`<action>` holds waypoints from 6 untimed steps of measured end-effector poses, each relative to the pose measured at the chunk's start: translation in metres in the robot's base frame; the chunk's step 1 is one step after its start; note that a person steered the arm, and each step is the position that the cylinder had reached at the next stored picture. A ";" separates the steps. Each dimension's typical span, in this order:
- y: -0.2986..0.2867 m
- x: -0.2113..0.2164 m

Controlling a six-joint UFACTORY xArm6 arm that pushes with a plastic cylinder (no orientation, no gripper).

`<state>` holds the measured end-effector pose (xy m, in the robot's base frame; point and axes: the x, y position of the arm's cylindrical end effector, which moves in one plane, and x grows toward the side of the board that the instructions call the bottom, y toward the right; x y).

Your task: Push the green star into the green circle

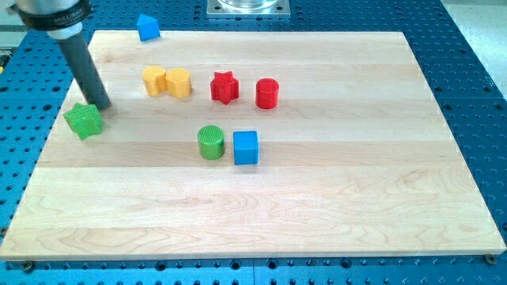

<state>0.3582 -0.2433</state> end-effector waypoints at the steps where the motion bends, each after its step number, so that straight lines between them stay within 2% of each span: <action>1: -0.057 0.032; 2: -0.030 0.089; 3: 0.046 0.123; 4: -0.026 0.107; 5: -0.024 0.076; 6: 0.039 0.060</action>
